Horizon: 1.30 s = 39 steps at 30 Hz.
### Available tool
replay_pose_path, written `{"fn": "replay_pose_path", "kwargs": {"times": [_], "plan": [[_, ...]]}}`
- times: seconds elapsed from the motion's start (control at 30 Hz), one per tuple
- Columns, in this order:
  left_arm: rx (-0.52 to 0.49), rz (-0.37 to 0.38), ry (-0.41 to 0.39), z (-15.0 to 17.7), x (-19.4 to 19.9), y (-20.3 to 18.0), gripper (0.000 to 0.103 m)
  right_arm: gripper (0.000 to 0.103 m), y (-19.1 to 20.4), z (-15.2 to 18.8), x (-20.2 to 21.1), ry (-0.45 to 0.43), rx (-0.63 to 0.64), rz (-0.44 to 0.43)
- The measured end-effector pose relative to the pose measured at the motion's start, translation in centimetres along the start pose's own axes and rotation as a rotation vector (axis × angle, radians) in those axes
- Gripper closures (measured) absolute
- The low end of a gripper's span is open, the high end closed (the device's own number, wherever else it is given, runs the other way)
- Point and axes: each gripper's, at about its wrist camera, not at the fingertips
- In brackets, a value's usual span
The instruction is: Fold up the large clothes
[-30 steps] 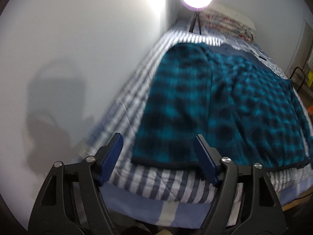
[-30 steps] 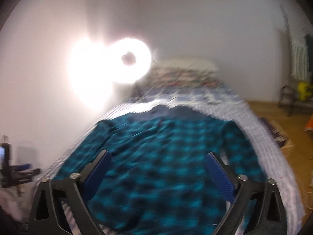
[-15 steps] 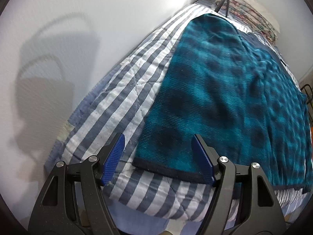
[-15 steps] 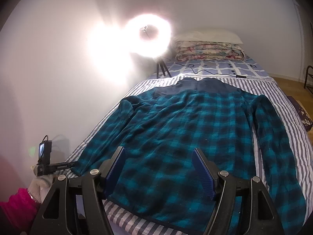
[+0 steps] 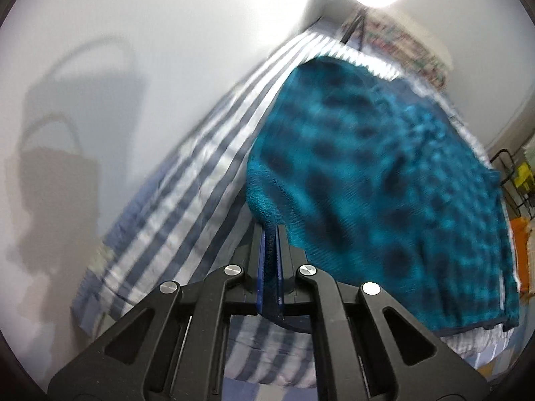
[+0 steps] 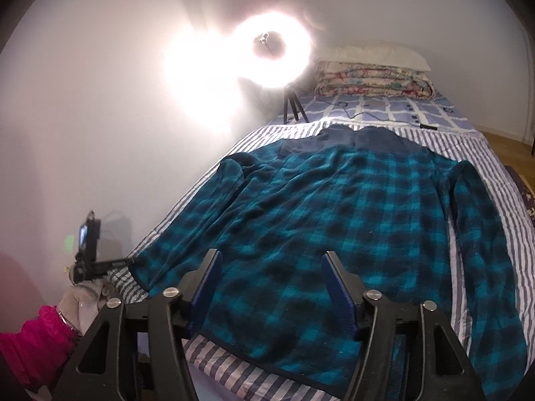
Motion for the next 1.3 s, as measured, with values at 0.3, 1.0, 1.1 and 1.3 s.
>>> {"fn": "replay_pose_path", "kwargs": {"times": [0.3, 1.0, 1.1, 1.3], "plan": [[-0.237, 0.085, -0.18, -3.1, 7.8, -6.0, 0.1, 0.061, 0.0, -2.9, -4.0, 0.13, -0.038, -0.108], [-0.415, 0.211, -0.151, -0.9, 7.0, -10.3, 0.101, 0.063, 11.4, -21.0, -38.9, 0.472, 0.01, -0.275], [-0.438, 0.212, -0.144, -0.5, 6.8, -10.7, 0.101, 0.062, 12.7, -20.8, -42.6, 0.508, 0.035, -0.244], [-0.426, 0.205, -0.145, -0.6, 6.7, -9.9, 0.101, 0.08, 14.3, -19.3, -48.4, 0.588, 0.101, -0.095]]}}
Point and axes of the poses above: each gripper's, at about its wrist camera, not at the fingertips, and x roughly against the way its jaws point, y to its left, z to its underside, and after that the axes turned 6 degrees about -z, right-handed
